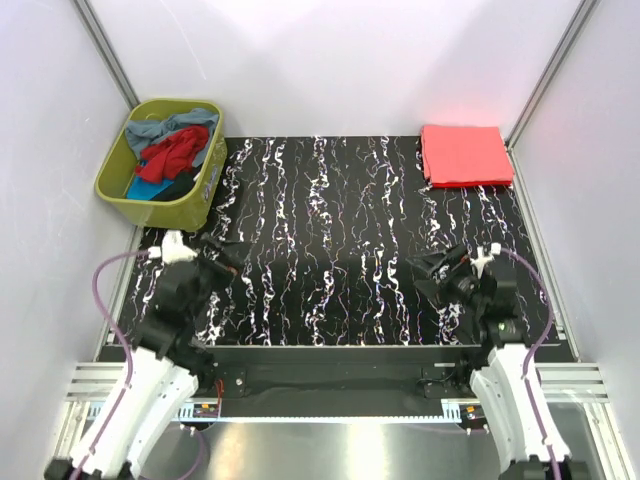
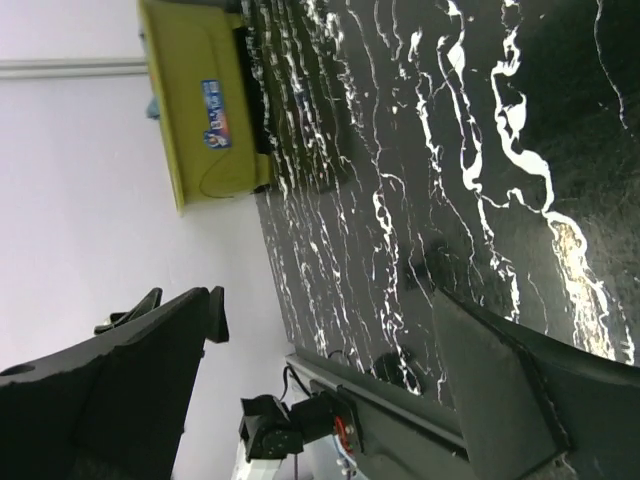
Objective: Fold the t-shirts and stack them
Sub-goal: Grab the tshirt from the pile
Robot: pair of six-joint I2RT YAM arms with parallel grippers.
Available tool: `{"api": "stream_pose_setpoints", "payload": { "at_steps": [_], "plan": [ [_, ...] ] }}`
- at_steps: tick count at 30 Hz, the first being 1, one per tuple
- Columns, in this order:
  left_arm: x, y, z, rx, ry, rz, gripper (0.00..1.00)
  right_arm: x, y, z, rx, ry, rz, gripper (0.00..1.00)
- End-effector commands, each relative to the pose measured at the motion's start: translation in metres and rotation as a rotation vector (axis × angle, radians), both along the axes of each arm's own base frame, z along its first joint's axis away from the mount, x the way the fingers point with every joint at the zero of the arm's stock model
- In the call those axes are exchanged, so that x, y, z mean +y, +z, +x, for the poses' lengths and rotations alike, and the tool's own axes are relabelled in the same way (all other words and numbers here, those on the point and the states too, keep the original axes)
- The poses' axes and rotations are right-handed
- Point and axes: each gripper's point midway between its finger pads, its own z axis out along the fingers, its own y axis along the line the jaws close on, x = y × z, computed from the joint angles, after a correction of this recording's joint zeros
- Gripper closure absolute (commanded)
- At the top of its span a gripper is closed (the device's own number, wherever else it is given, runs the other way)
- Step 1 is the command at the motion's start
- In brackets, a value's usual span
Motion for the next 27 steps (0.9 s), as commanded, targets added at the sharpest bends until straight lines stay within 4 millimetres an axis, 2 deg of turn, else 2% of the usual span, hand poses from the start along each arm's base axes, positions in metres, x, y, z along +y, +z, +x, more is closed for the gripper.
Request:
{"api": "stream_pose_setpoints", "payload": {
  "at_steps": [1,2,3,4,5,8,9,11,13,15,17,18,19,20,21,22,23,26,27],
  "plan": [
    [0.009,0.014,0.009,0.168,0.071,0.042,0.01,-0.010,0.008,0.012,0.069,-0.027,-0.095,0.00],
    [0.008,0.020,0.011,0.147,0.012,0.158,0.01,-0.008,0.013,0.013,0.067,-0.003,-0.094,0.00],
    [0.002,0.031,0.014,0.122,-0.048,0.197,0.01,-0.005,0.025,0.016,0.047,0.022,-0.091,0.00],
    [0.000,0.056,0.024,0.077,-0.071,0.237,0.01,0.004,0.029,0.012,0.056,0.090,-0.065,0.00],
    [0.002,0.067,0.030,0.043,-0.086,0.308,0.01,0.008,0.036,0.010,0.034,0.132,-0.067,0.00],
    [0.036,0.103,0.057,0.026,0.120,0.310,0.01,0.020,0.052,0.003,0.048,0.221,0.017,0.00],
    [0.048,0.111,0.065,0.015,0.188,0.312,0.01,0.022,0.052,0.001,0.053,0.237,0.034,0.00],
    [0.059,0.135,0.090,-0.030,0.230,0.303,0.01,0.025,0.050,-0.002,0.066,0.271,0.052,0.00],
    [0.076,0.149,0.115,-0.036,0.292,0.317,0.01,0.028,0.054,-0.002,0.060,0.309,0.056,0.00],
    [0.098,0.164,0.131,-0.055,0.388,0.355,0.01,0.028,0.068,0.000,0.013,0.326,0.033,0.00],
    [0.112,0.174,0.156,-0.052,0.443,0.354,0.01,0.028,0.081,0.006,-0.027,0.339,0.003,0.00],
    [0.129,0.175,0.166,-0.040,0.486,0.345,0.01,0.027,0.083,0.006,-0.017,0.340,-0.006,0.00],
    [0.130,0.175,0.185,-0.026,0.488,0.336,0.01,0.026,0.084,0.009,-0.017,0.342,-0.021,0.00],
    [0.156,0.175,0.195,-0.015,0.551,0.301,0.01,0.025,0.093,0.013,-0.055,0.344,-0.051,0.00],
    [0.161,0.172,0.206,-0.008,0.546,0.272,0.01,0.024,0.095,0.014,-0.053,0.342,-0.062,0.00],
    [0.170,0.161,0.228,0.021,0.547,0.244,0.04,0.022,0.096,0.018,-0.058,0.335,-0.079,0.00],
    [0.177,0.155,0.240,0.038,0.554,0.186,0.09,0.021,0.103,0.022,-0.092,0.334,-0.107,0.00],
    [0.201,0.130,0.278,0.094,0.562,0.108,0.17,0.015,0.107,0.034,-0.116,0.309,-0.164,0.00],
    [0.209,0.107,0.293,0.134,0.564,0.103,0.17,0.014,0.107,0.037,-0.115,0.303,-0.174,0.00]
  ]
}}
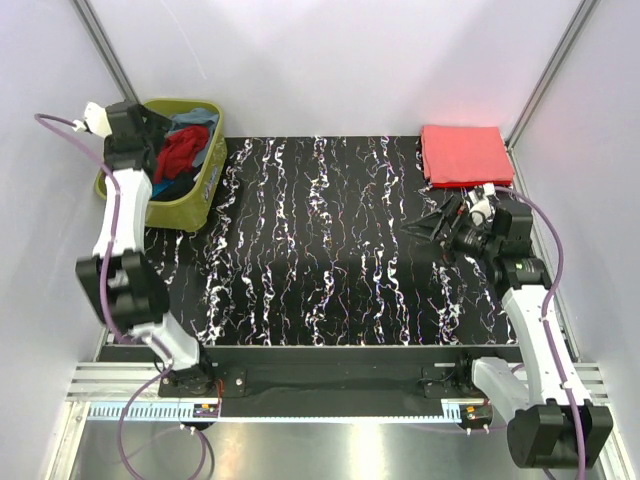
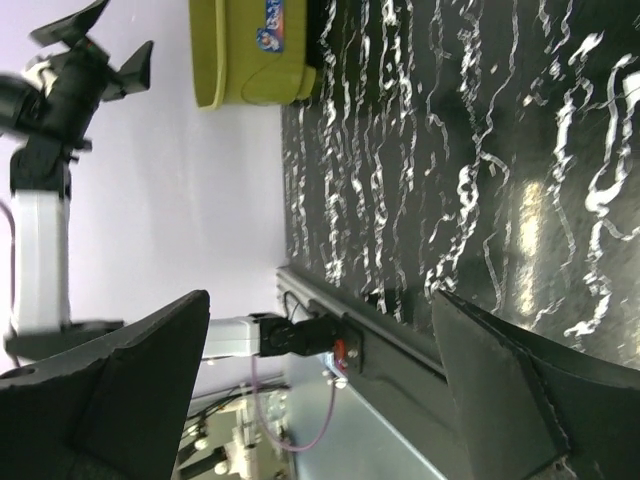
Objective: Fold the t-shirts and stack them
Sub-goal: Grab the tshirt from the pile
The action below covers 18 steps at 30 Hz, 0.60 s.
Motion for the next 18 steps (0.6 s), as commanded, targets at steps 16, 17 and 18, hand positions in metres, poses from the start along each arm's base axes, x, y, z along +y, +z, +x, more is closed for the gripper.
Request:
{"api": "stream_pose_setpoints", "payload": {
  "at_steps": [16,17,18],
  "plan": [
    [0.023,-0.130,0.142,0.042,0.037,-0.409,0.20,-0.037,-0.027,0.074,0.033,-0.109,-0.198,0.00],
    [0.025,-0.129,0.144,0.034,0.039,-0.406,0.23,-0.039,-0.027,0.077,0.030,-0.111,-0.201,0.00],
    [0.026,-0.129,0.146,0.027,0.040,-0.402,0.28,-0.040,-0.029,0.079,0.037,-0.112,-0.202,0.00]
  ]
}}
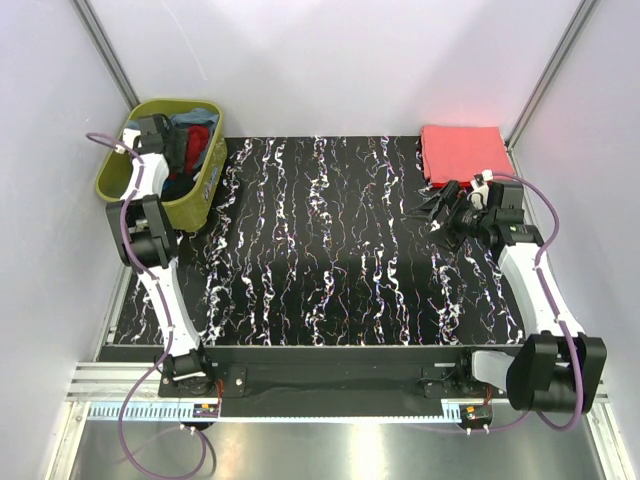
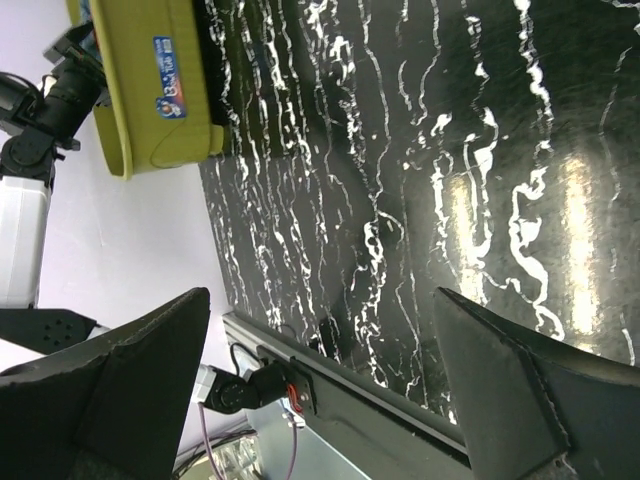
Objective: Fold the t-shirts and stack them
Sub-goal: Grab the tshirt from the pile
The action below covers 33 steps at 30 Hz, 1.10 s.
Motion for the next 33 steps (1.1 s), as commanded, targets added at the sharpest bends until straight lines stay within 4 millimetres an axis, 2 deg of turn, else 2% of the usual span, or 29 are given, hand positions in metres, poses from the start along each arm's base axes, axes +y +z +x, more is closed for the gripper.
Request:
{"api": "stream_pose_setpoints", "payload": {
  "at_steps": [1,5,6,7,8,9,10,11,12,13,14,15,17,18,19,21,22,24,27,28,29,30,31,32,33],
  "plan": [
    [0.004,0.042,0.018,-0.128,0.014,-0.016,0.38,-0.009,0.012,0.015,-0.057,-0.011,-0.039,0.00],
    [0.005,0.055,0.017,-0.186,0.004,-0.003,0.71,-0.012,0.012,0.019,-0.050,-0.009,-0.032,0.00],
    [0.000,0.066,0.015,-0.212,-0.015,-0.013,0.78,-0.012,0.012,0.020,-0.053,-0.008,-0.032,0.00],
    [-0.001,0.067,0.013,-0.221,-0.020,-0.020,0.84,-0.011,0.012,0.019,-0.051,0.000,-0.025,0.00],
    [-0.005,0.072,0.012,-0.232,-0.026,-0.034,0.97,-0.011,0.012,0.019,-0.048,0.002,-0.021,0.00],
    [-0.013,0.083,0.007,-0.248,-0.048,-0.046,1.00,-0.010,0.014,0.019,-0.051,0.011,-0.016,0.00],
    [-0.018,0.091,0.005,-0.266,-0.054,-0.050,1.00,-0.009,0.014,0.018,-0.050,0.017,-0.011,0.00],
    [-0.030,0.114,-0.002,-0.303,-0.064,-0.052,1.00,-0.008,0.014,0.017,-0.048,0.023,-0.005,0.00],
    [-0.036,0.107,-0.011,-0.283,-0.062,-0.058,1.00,-0.006,0.014,0.016,-0.045,0.030,0.000,0.00],
    [-0.041,0.117,-0.016,-0.312,-0.060,-0.058,1.00,-0.004,0.014,0.014,-0.036,0.039,0.015,0.00],
    [-0.051,0.149,-0.027,-0.375,-0.055,-0.054,1.00,-0.003,0.014,0.012,-0.029,0.047,0.025,0.00],
    [-0.054,0.145,-0.036,-0.371,-0.049,-0.055,1.00,0.000,0.015,0.008,-0.023,0.064,0.042,0.00],
    [-0.060,0.167,-0.048,-0.404,-0.051,-0.007,1.00,0.002,0.016,0.003,-0.009,0.076,0.055,0.00],
    [-0.061,0.196,-0.059,-0.446,-0.054,0.021,1.00,0.003,0.018,0.001,-0.015,0.085,0.058,0.00],
    [-0.064,0.206,-0.065,-0.445,-0.073,0.056,1.00,0.004,0.017,-0.002,-0.009,0.087,0.059,0.00],
    [-0.065,0.254,-0.082,-0.502,-0.088,0.114,1.00,0.005,0.016,-0.006,-0.001,0.093,0.067,0.00],
    [-0.064,0.268,-0.089,-0.510,-0.106,0.167,1.00,0.006,0.013,-0.008,0.014,0.090,0.074,0.00],
    [-0.076,0.315,-0.110,-0.579,-0.139,0.205,1.00,0.008,0.008,-0.011,0.047,0.088,0.092,0.00],
    [-0.110,0.364,-0.141,-0.672,-0.238,0.244,1.00,0.010,0.005,-0.012,0.074,0.078,0.107,0.00],
    [-0.122,0.369,-0.149,-0.677,-0.270,0.263,1.00,0.011,0.008,-0.011,0.071,0.078,0.107,0.00],
    [-0.148,0.386,-0.169,-0.718,-0.329,0.272,1.00,0.014,0.010,-0.012,0.069,0.089,0.106,0.00],
    [-0.156,0.384,-0.177,-0.711,-0.351,0.289,1.00,0.015,0.011,-0.010,0.064,0.088,0.098,0.00],
    [-0.187,0.380,-0.189,-0.700,-0.431,0.310,1.00,0.016,0.015,-0.009,0.056,0.092,0.093,0.00],
    [-0.196,0.390,-0.211,-0.724,-0.449,0.323,1.00,0.016,0.016,-0.009,0.056,0.096,0.090,0.00],
    [-0.207,0.371,-0.217,-0.678,-0.483,0.318,1.00,0.018,0.016,-0.008,0.054,0.106,0.081,0.00]
  ]
}}
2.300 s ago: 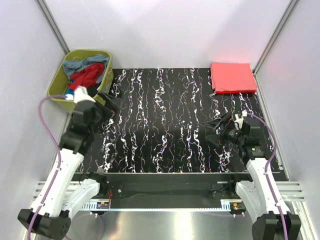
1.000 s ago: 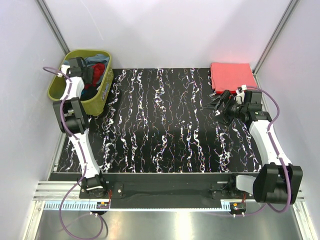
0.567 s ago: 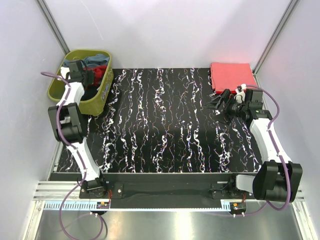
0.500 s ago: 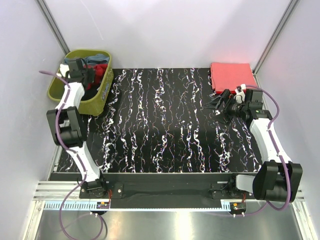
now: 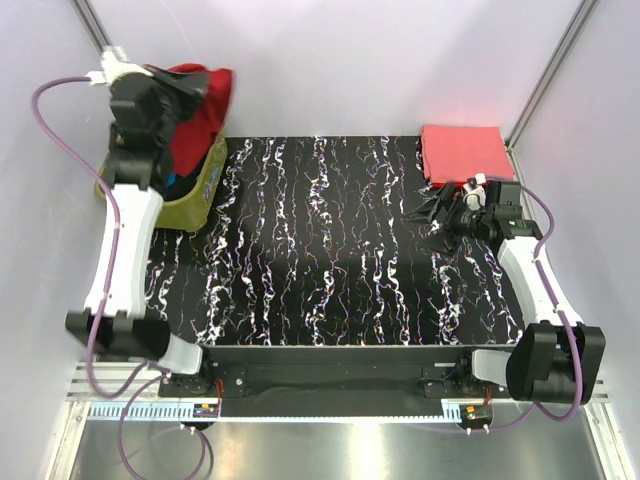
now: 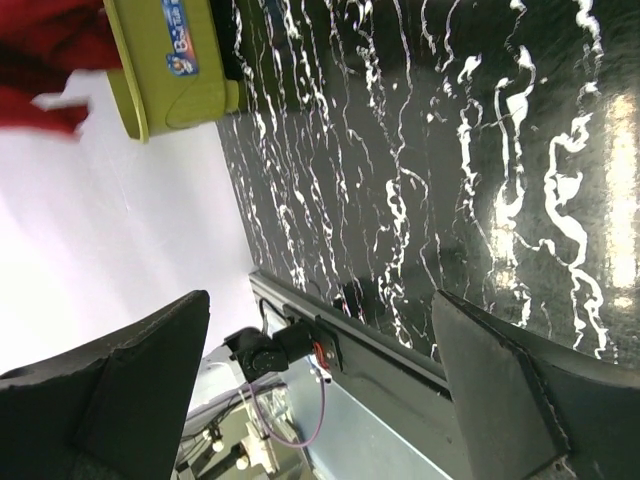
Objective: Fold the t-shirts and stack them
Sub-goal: Move the tshirt to the center of the board
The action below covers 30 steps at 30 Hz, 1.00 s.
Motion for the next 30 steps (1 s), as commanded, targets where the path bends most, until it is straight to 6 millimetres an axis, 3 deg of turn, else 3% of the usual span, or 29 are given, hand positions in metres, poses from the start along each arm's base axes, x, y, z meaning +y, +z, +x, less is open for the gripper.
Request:
{"api": "stream_pose_setpoints", "payload": {
  "at_steps": [1,2,3,4,6,7,8,13,14,18,19,21,23,24,25,28,29,30],
  "plan": [
    [-0.067,0.023,-0.067,-0.082,-0.192,0.118,1.00,0.008,0.025,0.005,-0.061,0.038,-0.006,0.00],
    [-0.077,0.026,-0.088,-0.096,-0.229,0.125,1.00,0.008,0.024,0.003,-0.051,0.042,-0.015,0.00],
    [-0.091,0.000,-0.094,-0.043,-0.268,0.140,1.00,0.011,0.022,0.003,-0.049,0.055,-0.029,0.00],
    [-0.117,-0.011,-0.113,-0.029,-0.347,0.164,1.00,0.012,0.025,0.004,-0.069,0.070,-0.051,0.00],
    [-0.130,-0.041,-0.136,0.022,-0.378,0.196,1.00,0.011,0.018,0.002,-0.041,0.079,-0.082,0.00],
    [-0.149,-0.050,-0.151,0.025,-0.437,0.220,1.00,0.018,0.018,-0.003,-0.050,0.116,-0.099,0.00],
    [-0.153,-0.054,-0.162,0.024,-0.453,0.236,1.00,0.019,0.014,-0.006,-0.030,0.122,-0.106,0.00],
    [-0.205,-0.124,-0.201,0.150,-0.652,0.358,1.00,0.017,0.005,-0.017,-0.015,0.125,-0.147,0.00],
    [-0.221,-0.151,-0.209,0.209,-0.748,0.369,0.99,0.017,0.001,-0.020,-0.005,0.128,-0.156,0.00],
    [-0.271,-0.204,-0.240,0.286,-1.091,0.474,0.78,0.021,-0.016,-0.033,0.020,0.172,-0.189,0.01],
    [-0.275,-0.216,-0.253,0.297,-1.160,0.544,0.68,0.022,-0.023,-0.037,0.020,0.200,-0.203,0.02],
    [-0.270,-0.229,-0.264,0.328,-1.191,0.623,0.61,0.027,-0.038,-0.046,0.035,0.261,-0.252,0.04],
    [-0.257,-0.235,-0.271,0.307,-1.193,0.698,0.19,0.028,-0.048,-0.054,0.070,0.299,-0.293,0.04],
    [-0.248,-0.240,-0.273,0.309,-1.190,0.732,0.08,0.033,-0.056,-0.058,0.087,0.328,-0.311,0.04],
    [-0.242,-0.241,-0.275,0.309,-1.181,0.750,0.07,0.035,-0.059,-0.059,0.098,0.338,-0.311,0.04],
    [-0.213,-0.254,-0.268,0.361,-1.061,0.778,0.19,0.045,-0.070,-0.064,0.135,0.389,-0.305,0.04],
    [-0.201,-0.263,-0.264,0.397,-1.006,0.771,0.40,0.046,-0.076,-0.064,0.155,0.399,-0.305,0.04],
    [-0.194,-0.268,-0.260,0.433,-0.969,0.743,0.53,0.047,-0.078,-0.064,0.160,0.407,-0.308,0.05]
  ]
}}
